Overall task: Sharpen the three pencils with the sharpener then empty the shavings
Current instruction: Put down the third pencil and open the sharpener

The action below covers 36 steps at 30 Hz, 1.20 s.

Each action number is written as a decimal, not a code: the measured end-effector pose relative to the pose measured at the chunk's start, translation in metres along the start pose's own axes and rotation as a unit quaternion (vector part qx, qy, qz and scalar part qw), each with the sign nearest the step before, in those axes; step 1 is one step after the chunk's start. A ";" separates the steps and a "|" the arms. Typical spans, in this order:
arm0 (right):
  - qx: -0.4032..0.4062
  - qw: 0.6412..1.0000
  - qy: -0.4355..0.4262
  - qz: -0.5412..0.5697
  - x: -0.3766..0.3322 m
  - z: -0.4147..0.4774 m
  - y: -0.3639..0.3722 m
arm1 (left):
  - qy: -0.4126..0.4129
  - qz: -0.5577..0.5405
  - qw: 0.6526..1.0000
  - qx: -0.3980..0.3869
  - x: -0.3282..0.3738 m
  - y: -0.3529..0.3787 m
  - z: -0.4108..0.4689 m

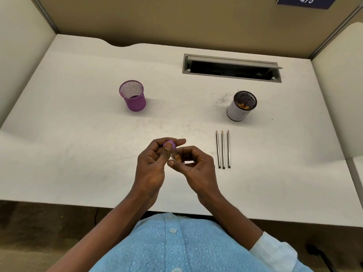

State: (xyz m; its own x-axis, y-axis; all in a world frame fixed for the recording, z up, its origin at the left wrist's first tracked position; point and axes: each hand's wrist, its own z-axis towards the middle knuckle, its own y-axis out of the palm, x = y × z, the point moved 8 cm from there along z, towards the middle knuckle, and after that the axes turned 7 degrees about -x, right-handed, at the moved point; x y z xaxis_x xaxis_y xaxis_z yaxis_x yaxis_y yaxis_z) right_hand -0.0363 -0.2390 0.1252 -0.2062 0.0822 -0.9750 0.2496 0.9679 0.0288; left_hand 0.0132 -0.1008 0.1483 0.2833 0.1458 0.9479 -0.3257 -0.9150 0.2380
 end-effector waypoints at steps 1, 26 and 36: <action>0.004 1.000 -0.005 -0.012 -0.001 0.000 0.000 | -0.002 -0.006 1.000 0.002 0.000 0.000 0.000; -0.012 0.987 0.019 0.160 0.012 -0.009 0.011 | -0.048 -0.055 0.996 0.059 -0.006 -0.018 -0.009; -0.028 0.990 0.027 0.132 0.015 -0.008 0.015 | -0.048 -0.054 0.996 0.060 -0.004 -0.019 -0.013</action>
State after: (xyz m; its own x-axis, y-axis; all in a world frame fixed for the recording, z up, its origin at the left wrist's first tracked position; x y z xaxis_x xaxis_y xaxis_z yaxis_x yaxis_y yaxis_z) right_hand -0.0437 -0.2216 0.1133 -0.1910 0.3458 -0.9187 0.2484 0.9225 0.2956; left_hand 0.0062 -0.0793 0.1434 0.3974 0.2155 0.8920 -0.1792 -0.9351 0.3057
